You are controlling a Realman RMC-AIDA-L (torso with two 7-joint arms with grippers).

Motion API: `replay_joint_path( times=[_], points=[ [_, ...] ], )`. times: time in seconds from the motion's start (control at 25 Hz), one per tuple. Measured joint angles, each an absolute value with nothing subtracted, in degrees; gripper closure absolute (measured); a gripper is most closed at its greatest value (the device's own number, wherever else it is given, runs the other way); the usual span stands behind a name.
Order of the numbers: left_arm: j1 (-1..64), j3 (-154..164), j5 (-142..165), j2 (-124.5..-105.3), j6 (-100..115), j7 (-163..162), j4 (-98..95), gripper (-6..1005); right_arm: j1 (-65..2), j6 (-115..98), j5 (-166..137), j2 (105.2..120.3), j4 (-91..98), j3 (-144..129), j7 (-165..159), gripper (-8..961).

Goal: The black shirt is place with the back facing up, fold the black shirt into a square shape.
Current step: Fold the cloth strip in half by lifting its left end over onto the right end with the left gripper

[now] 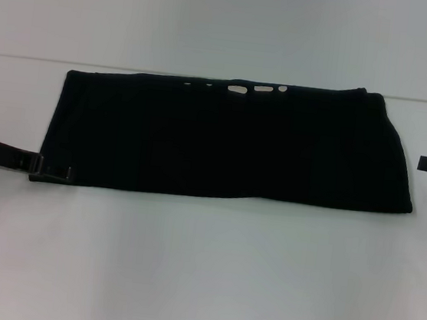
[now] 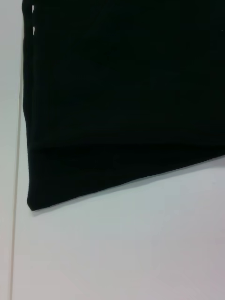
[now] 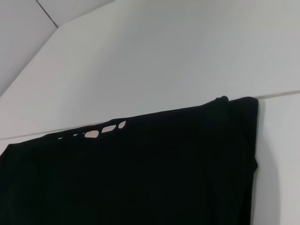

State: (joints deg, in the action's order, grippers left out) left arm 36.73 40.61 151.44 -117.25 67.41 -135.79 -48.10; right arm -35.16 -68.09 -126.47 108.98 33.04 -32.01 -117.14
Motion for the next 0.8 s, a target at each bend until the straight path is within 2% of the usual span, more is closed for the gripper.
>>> replay_joint_path(
  times=[0.32, 0.64, 0.8],
  points=[
    [36.7, 40.5, 151.5, -117.24, 67.4, -135.2, -48.2, 123, -35.1, -67.9, -126.5, 108.98, 33.0, -32.0, -117.1, 301],
    [36.7, 40.5, 151.6, -117.24, 67.4, -135.0, -48.1, 544, -35.0, -67.9, -126.5, 108.98, 32.9, -32.3, -117.2, 302],
    [36.7, 40.5, 151.6, -117.24, 67.4, -135.0, -48.1, 699, -34.9, -67.8, -126.5, 108.98, 32.8, -32.4, -117.2, 302]
  ],
)
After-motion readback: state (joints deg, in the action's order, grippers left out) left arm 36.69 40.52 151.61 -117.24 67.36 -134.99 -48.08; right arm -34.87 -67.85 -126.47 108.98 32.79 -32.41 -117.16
